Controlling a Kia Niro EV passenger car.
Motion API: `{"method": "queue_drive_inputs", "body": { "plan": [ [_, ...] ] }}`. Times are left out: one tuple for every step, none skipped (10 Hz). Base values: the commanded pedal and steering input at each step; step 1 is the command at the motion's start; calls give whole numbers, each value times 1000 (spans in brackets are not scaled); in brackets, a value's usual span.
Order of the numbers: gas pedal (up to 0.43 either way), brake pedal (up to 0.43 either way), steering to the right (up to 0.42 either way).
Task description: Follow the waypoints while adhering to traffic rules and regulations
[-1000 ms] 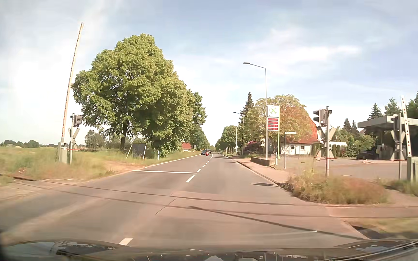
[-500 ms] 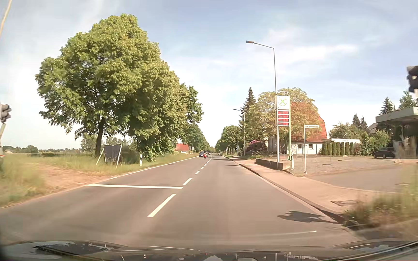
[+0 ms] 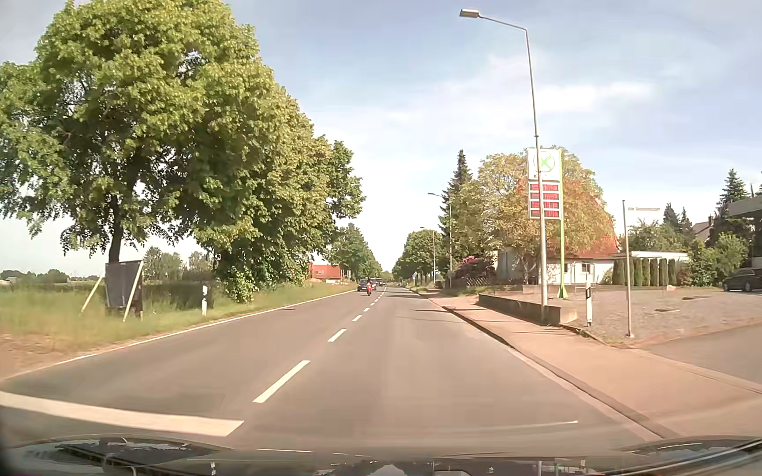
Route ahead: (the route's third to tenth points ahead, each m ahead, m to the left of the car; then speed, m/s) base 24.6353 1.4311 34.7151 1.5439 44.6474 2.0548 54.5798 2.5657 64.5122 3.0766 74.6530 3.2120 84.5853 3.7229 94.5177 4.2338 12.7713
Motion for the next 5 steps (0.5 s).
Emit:
{"method": "queue_drive_inputs", "body": {
  "plan": [
    [59,0,-1],
    [59,0,-2],
    [59,0,-2],
    [59,0,-1],
    [59,0,-2]
  ]
}}
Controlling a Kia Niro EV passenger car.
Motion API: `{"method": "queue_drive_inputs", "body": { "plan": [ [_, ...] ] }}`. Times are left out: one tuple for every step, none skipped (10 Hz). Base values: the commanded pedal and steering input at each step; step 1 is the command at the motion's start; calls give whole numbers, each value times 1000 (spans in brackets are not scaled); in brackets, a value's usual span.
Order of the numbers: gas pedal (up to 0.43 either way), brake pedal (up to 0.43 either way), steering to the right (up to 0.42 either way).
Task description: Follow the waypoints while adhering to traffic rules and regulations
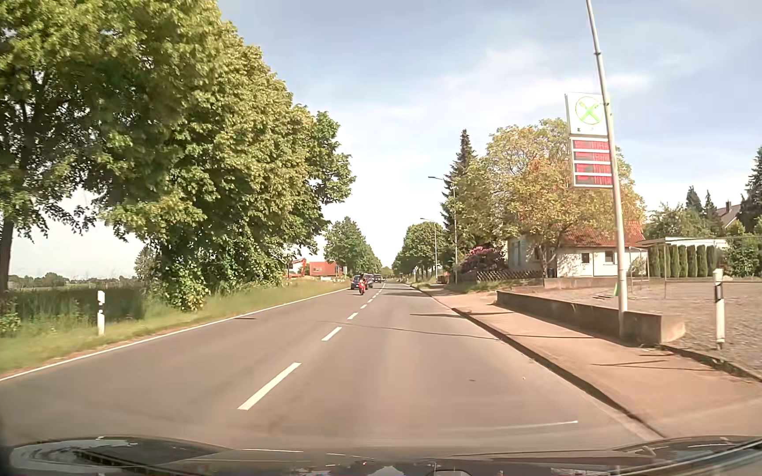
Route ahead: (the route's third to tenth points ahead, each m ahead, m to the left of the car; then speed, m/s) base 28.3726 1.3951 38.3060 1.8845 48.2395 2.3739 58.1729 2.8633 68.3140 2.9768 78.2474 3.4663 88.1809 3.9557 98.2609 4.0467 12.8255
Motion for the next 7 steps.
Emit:
{"method": "queue_drive_inputs", "body": {
  "plan": [
    [59,0,-2],
    [59,0,-2],
    [59,0,-3],
    [59,0,-4],
    [59,0,-5],
    [59,0,-6],
    [59,0,-6]
  ]
}}
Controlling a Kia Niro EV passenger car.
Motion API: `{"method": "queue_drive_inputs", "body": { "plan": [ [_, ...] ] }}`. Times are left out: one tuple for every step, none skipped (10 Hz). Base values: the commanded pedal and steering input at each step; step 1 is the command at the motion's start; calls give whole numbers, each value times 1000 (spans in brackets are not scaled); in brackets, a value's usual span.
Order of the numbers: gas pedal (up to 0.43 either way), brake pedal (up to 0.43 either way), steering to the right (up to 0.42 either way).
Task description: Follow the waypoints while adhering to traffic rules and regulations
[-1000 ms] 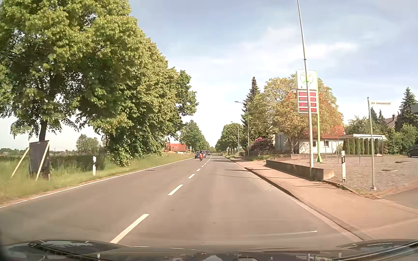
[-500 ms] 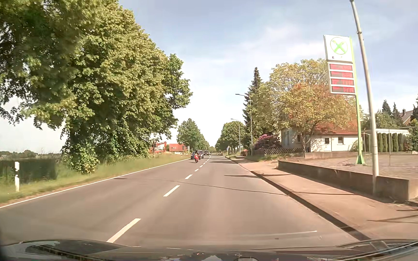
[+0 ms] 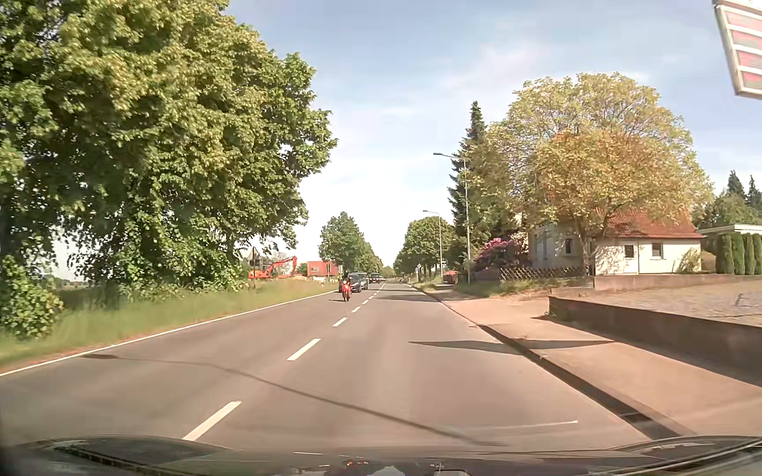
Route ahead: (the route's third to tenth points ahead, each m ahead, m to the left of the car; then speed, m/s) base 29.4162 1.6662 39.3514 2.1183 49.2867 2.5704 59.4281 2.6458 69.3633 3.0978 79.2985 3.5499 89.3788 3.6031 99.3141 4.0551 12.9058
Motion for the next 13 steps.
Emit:
{"method": "queue_drive_inputs", "body": {
  "plan": [
    [59,0,-7],
    [59,0,-6],
    [59,0,-6],
    [59,0,-6],
    [59,0,-7],
    [59,0,-6],
    [59,0,-6],
    [59,0,-7],
    [59,0,-7],
    [59,0,-6],
    [59,0,-6],
    [59,0,-6],
    [59,0,-6]
  ]
}}
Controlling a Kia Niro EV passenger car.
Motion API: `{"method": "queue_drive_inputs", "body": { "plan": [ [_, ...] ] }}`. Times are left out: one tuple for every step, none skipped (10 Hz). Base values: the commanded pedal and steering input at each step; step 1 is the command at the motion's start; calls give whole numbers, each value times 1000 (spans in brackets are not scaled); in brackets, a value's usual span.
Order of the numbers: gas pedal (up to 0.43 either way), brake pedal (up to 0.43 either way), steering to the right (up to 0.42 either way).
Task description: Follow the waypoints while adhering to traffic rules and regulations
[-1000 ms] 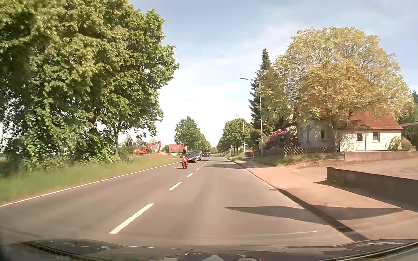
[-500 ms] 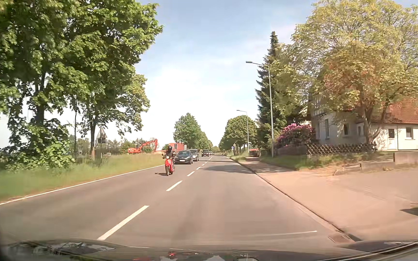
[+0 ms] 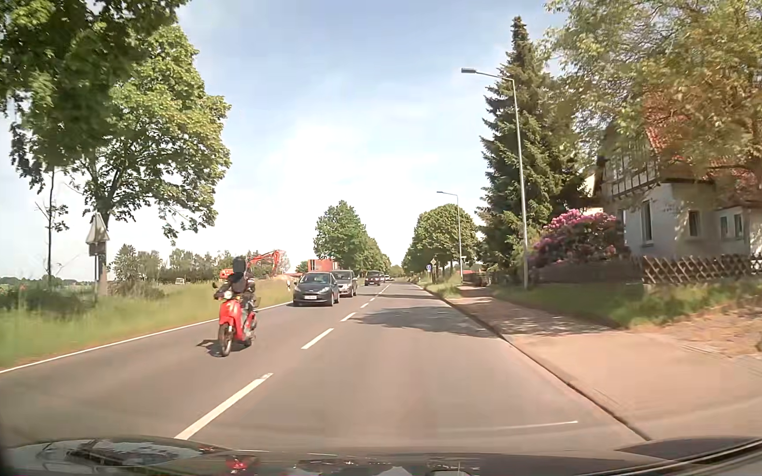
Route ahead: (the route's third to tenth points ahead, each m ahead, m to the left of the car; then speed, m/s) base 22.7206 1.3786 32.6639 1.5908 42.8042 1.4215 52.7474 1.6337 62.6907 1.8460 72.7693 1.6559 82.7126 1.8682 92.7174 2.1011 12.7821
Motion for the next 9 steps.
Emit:
{"method": "queue_drive_inputs", "body": {
  "plan": [
    [59,0,-6],
    [59,0,-6],
    [59,0,-6],
    [59,0,-5],
    [59,0,-6],
    [59,0,-5],
    [59,0,-5],
    [59,0,-5],
    [59,0,-4]
  ]
}}
